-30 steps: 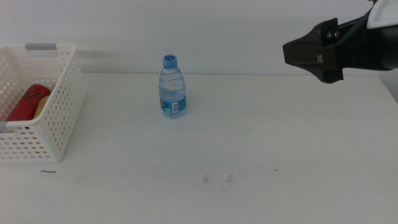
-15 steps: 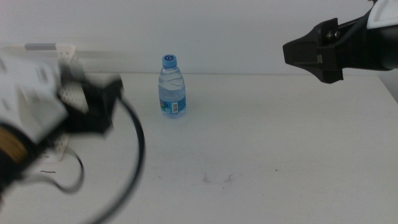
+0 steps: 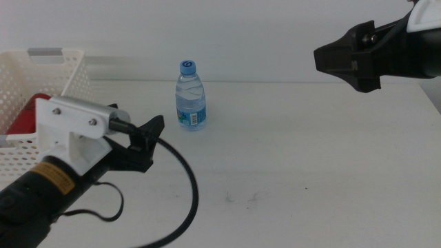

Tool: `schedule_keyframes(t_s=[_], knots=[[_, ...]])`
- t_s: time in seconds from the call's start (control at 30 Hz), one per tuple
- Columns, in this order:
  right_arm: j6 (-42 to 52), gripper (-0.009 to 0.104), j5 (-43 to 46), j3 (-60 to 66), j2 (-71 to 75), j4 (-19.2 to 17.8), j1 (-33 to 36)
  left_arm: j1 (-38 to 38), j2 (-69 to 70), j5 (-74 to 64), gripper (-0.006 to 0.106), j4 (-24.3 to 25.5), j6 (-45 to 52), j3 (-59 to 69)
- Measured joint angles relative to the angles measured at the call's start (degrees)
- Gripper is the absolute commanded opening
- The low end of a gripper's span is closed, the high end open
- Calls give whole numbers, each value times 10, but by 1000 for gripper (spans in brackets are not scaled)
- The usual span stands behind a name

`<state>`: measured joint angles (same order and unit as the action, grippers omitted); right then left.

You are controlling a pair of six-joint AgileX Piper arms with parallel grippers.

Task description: Use arms to grab the bottles and put them into the dustbin to the left of the table.

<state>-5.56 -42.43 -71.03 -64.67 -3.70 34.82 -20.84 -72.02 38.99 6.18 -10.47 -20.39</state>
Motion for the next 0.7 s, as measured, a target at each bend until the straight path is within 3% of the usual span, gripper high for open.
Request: schedule_keyframes(t_s=[0.7], knots=[[0, 88, 0, 0, 0, 0, 0, 8, -407, 45, 94, -19, -13, -339]])
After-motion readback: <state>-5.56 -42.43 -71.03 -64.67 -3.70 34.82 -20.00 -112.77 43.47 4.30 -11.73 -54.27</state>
